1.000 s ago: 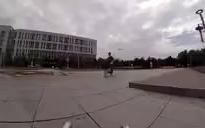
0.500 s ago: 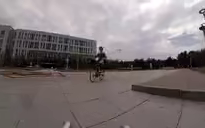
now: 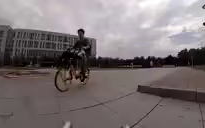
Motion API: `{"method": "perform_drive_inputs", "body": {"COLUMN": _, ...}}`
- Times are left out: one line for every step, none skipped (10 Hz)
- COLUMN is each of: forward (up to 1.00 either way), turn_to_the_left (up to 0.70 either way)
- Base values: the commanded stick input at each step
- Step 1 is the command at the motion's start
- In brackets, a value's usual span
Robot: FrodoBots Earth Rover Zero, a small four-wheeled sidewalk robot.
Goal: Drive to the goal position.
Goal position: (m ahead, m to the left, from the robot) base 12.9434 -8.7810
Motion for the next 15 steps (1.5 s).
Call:
{"method": "perform_drive_inputs", "body": {"forward": 0.70, "turn_to_the_left": -0.34}}
{"method": "perform_drive_inputs", "body": {"forward": 0.70, "turn_to_the_left": -0.02}}
{"method": "perform_drive_inputs", "body": {"forward": 0.70, "turn_to_the_left": 0.00}}
{"method": "perform_drive_inputs", "body": {"forward": 0.70, "turn_to_the_left": 0.00}}
{"method": "perform_drive_inputs", "body": {"forward": 0.70, "turn_to_the_left": 0.00}}
{"method": "perform_drive_inputs", "body": {"forward": 0.70, "turn_to_the_left": 0.00}}
{"method": "perform_drive_inputs", "body": {"forward": 0.70, "turn_to_the_left": 0.00}}
{"method": "perform_drive_inputs", "body": {"forward": 0.70, "turn_to_the_left": 0.00}}
{"method": "perform_drive_inputs", "body": {"forward": 0.70, "turn_to_the_left": 0.00}}
{"method": "perform_drive_inputs", "body": {"forward": 0.70, "turn_to_the_left": 0.00}}
{"method": "perform_drive_inputs", "body": {"forward": 0.70, "turn_to_the_left": 0.00}}
{"method": "perform_drive_inputs", "body": {"forward": 0.70, "turn_to_the_left": 0.01}}
{"method": "perform_drive_inputs", "body": {"forward": 0.70, "turn_to_the_left": 0.17}}
{"method": "perform_drive_inputs", "body": {"forward": 0.70, "turn_to_the_left": 0.27}}
{"method": "perform_drive_inputs", "body": {"forward": 0.70, "turn_to_the_left": 0.35}}
